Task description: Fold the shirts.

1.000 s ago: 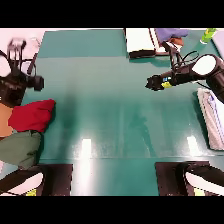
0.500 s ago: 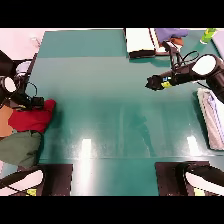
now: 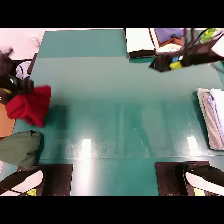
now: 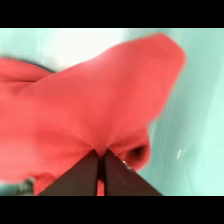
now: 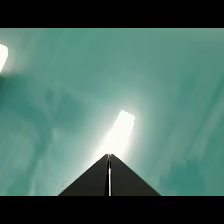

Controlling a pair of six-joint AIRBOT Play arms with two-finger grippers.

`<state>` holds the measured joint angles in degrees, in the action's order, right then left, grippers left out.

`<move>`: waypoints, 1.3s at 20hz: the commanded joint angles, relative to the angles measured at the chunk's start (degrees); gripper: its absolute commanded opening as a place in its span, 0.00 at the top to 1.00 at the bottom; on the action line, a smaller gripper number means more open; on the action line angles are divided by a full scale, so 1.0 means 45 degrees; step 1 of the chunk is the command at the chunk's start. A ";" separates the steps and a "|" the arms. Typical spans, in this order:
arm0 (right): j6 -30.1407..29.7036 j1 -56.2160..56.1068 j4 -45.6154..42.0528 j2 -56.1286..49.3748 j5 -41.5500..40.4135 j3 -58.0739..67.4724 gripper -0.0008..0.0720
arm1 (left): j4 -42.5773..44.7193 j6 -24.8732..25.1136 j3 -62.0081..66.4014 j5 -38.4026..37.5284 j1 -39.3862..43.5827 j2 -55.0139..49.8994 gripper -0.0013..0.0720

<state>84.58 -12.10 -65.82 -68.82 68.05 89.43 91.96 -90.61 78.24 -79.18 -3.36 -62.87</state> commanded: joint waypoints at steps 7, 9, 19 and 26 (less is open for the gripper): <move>0.0248 0.0291 -0.1734 0.0000 0.0457 0.5221 0.96 | 0.0685 -0.0243 0.5459 -0.0510 0.8155 0.0151 0.95; 0.0554 0.0908 -0.1700 0.0000 0.0714 0.5615 0.96 | 0.0695 -0.0384 0.5464 0.0097 0.9627 -0.0797 0.95; 0.0913 0.2040 -0.1613 -0.0214 0.2375 0.5702 0.96 | -0.0151 0.0199 0.5464 0.3011 1.2750 -0.6858 0.37; 0.0908 0.2045 -0.1622 -0.0345 0.2492 0.5702 0.96 | -0.0821 -0.0194 0.5829 0.2079 0.8723 -0.7271 0.24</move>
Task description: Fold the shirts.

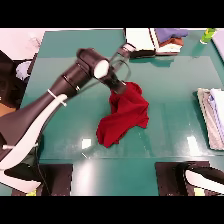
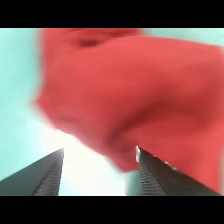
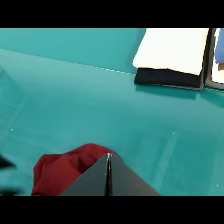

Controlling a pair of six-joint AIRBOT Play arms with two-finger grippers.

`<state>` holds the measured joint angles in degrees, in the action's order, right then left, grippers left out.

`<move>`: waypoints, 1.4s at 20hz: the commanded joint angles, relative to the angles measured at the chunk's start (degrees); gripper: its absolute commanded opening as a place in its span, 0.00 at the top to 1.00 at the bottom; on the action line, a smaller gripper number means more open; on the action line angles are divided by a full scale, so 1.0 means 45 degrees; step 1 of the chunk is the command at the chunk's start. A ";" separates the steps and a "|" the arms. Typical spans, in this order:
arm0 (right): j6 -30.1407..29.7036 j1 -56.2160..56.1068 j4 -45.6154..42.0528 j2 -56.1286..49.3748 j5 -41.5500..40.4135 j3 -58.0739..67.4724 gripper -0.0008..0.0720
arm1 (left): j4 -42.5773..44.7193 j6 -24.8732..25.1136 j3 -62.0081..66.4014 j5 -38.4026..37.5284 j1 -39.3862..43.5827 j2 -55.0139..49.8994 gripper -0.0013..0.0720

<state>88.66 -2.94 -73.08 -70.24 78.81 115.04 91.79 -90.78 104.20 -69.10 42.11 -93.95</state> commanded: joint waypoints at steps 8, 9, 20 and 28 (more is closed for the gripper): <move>0.0000 0.0010 -0.0049 -0.0034 0.0316 0.0005 0.96 | -0.2472 0.0102 0.0049 -0.0083 -0.2239 -0.2375 0.24; 0.0000 0.0010 -0.0112 -0.0034 0.0379 0.0005 0.96 | -0.2710 0.0199 0.0049 -0.0262 -0.2239 -0.2565 0.24; 0.0000 0.0010 -0.0107 -0.0034 0.0593 0.0005 0.96 | -0.4639 0.0593 -0.0559 0.0364 -0.2239 -0.4017 0.24; -0.0010 0.0010 -0.0121 0.0044 0.0976 -0.0272 0.96 | -0.2963 0.0515 0.1117 -0.0510 -0.2244 -0.3580 0.94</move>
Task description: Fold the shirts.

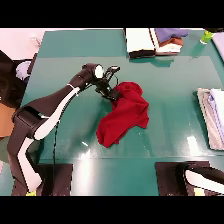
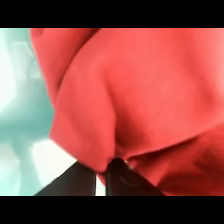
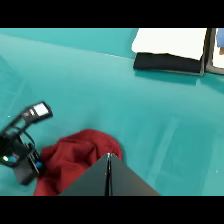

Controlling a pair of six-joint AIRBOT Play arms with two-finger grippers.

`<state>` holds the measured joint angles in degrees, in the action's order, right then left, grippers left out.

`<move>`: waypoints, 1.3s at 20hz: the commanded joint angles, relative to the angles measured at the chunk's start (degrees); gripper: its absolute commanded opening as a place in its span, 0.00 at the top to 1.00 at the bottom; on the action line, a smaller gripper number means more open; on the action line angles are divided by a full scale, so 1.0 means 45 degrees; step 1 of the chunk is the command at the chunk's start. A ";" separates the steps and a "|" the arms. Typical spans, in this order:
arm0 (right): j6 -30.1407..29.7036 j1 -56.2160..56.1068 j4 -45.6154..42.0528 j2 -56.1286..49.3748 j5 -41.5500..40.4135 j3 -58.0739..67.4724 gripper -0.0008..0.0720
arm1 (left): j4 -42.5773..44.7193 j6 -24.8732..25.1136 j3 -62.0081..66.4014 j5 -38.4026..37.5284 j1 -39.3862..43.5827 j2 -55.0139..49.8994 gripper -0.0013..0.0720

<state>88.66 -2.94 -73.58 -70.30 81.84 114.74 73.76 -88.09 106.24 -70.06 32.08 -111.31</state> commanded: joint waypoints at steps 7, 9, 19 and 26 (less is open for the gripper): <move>0.0005 0.0005 0.0029 0.1418 -0.0296 -0.7281 0.96 | 0.3104 -0.0068 0.0894 -0.0986 -0.0981 0.2555 0.94; 0.0044 -0.0160 0.0690 0.1515 -0.1234 -0.9836 0.95 | 0.3104 -0.0068 0.0899 -0.1447 -0.1394 0.2705 0.94; -0.0063 -0.5362 0.5435 -0.1909 -0.5591 -1.3877 0.22 | 0.3279 0.0019 0.0899 -0.2147 -0.1593 0.2705 0.94; -0.0165 -0.6572 0.5299 -0.3473 -0.5858 -1.2342 0.96 | 0.3347 0.0019 0.0899 -0.2239 -0.1593 0.2705 0.94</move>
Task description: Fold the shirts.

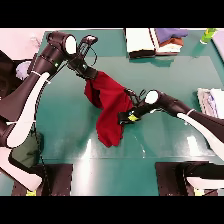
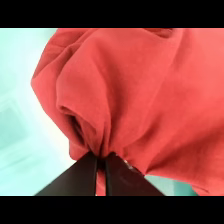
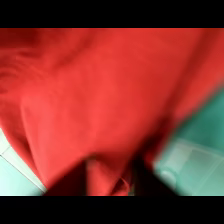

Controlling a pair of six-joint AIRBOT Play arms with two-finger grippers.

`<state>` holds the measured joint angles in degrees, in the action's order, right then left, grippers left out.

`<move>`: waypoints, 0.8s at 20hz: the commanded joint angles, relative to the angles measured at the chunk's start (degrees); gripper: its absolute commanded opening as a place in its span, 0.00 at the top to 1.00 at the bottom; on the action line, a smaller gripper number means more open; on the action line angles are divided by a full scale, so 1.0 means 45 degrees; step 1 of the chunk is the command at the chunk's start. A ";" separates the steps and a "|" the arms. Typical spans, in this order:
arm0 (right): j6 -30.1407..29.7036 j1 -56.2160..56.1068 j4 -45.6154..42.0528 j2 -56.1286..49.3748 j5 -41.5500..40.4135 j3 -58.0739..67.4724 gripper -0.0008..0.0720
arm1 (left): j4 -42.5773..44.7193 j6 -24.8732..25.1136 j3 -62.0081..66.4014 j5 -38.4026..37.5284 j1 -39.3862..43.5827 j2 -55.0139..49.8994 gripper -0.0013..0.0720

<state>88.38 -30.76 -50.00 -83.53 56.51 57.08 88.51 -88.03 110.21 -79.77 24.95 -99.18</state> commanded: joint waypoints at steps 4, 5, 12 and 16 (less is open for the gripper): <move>0.0374 0.0087 -0.1787 0.0194 0.0627 0.1632 0.97 | 0.0855 0.0000 0.0024 -0.0078 -0.0010 0.0879 0.94; 0.0646 0.0345 -0.2662 0.0646 0.1020 0.2040 0.97 | 0.1093 0.0000 0.0029 0.0049 -0.0010 0.1394 0.94; 0.1020 0.3259 -0.6042 0.4677 0.3973 0.6615 0.97 | 0.1103 0.0005 0.0024 0.0486 0.0024 0.6756 0.94; 0.1010 0.4527 -0.6261 0.6212 0.4609 0.9117 0.97 | 0.0850 0.0223 0.0024 0.0753 0.0029 0.8879 0.94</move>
<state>92.68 -14.50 -75.55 -60.47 74.04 90.56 92.90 -87.92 110.34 -77.56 25.02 -66.02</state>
